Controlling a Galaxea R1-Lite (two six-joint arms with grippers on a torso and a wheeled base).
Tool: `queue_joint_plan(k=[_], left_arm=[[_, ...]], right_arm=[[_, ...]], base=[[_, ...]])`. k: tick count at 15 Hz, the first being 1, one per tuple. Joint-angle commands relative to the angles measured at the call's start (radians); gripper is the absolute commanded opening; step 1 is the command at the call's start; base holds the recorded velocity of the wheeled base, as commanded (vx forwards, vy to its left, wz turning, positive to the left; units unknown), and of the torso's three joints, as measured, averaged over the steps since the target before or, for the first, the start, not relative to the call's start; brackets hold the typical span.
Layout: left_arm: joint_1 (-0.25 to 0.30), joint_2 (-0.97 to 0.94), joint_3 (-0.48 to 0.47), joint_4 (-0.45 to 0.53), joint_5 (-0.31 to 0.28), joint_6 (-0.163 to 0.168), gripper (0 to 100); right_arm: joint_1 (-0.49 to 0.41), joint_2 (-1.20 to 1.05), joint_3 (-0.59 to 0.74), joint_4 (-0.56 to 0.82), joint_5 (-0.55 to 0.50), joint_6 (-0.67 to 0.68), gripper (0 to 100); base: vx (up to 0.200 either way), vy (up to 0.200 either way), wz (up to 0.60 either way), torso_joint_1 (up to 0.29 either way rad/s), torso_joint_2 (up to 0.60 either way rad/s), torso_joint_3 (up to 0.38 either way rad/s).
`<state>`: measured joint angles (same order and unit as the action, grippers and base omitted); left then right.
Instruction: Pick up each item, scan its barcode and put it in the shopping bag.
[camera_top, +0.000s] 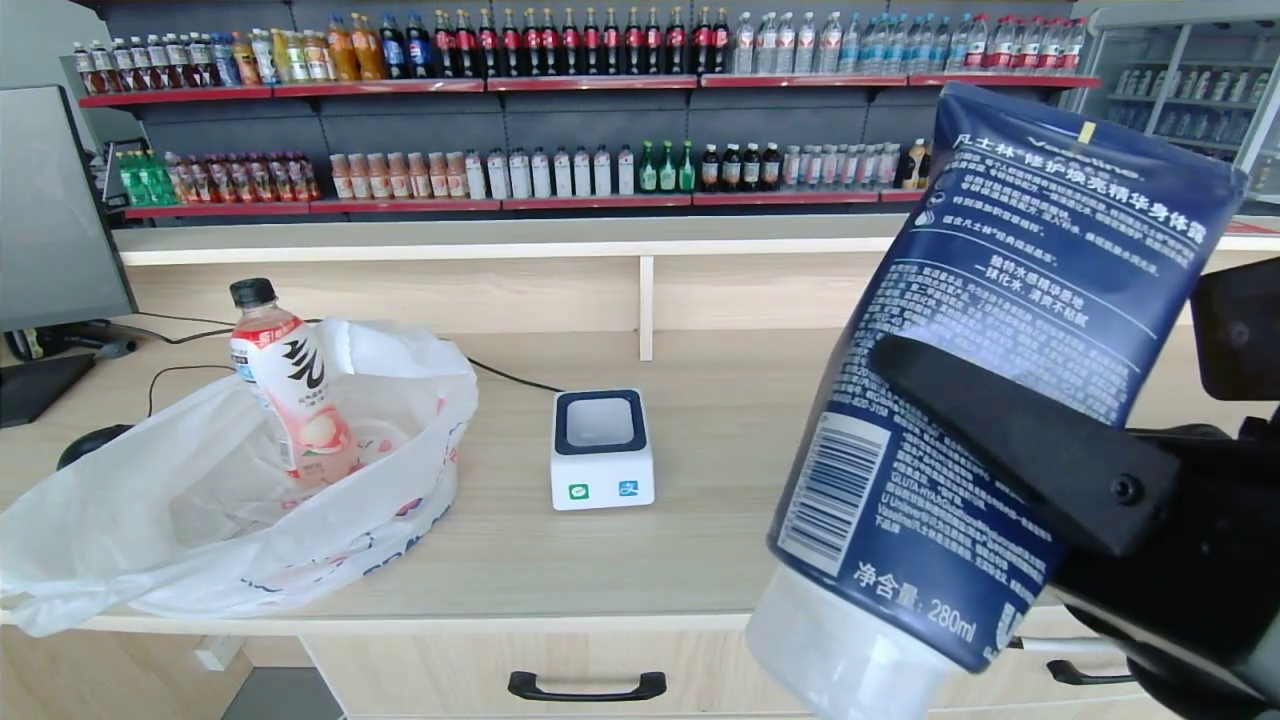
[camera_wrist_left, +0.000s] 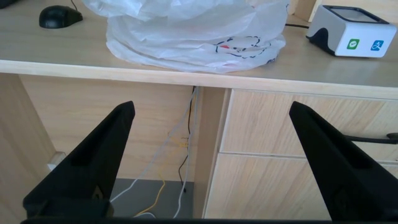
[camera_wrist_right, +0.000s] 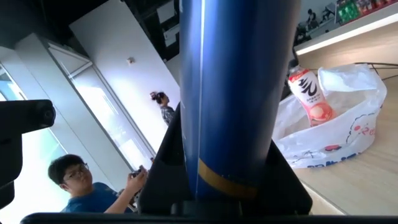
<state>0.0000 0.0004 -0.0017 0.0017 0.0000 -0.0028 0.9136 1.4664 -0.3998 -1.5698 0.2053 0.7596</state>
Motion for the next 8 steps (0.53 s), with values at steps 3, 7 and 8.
queue_joint_plan(k=[3,7,8], left_arm=[[0.000,0.000,0.000,0.000,0.000,0.000,100],[0.000,0.000,0.000,0.000,0.000,0.000,100],[0.000,0.000,0.000,0.000,0.000,0.000,100]], right_arm=[[0.001,-0.020,0.004,-0.001,0.000,-0.002,0],[0.002,-0.020,0.006,-0.001,0.000,0.000,0],[0.002,-0.020,0.006,-0.001,0.000,0.000,0]], base=[[0.000,0.000,0.00,0.000,0.00,0.000],[0.000,0.000,0.00,0.000,0.00,0.000],[0.000,0.000,0.00,0.000,0.00,0.000]])
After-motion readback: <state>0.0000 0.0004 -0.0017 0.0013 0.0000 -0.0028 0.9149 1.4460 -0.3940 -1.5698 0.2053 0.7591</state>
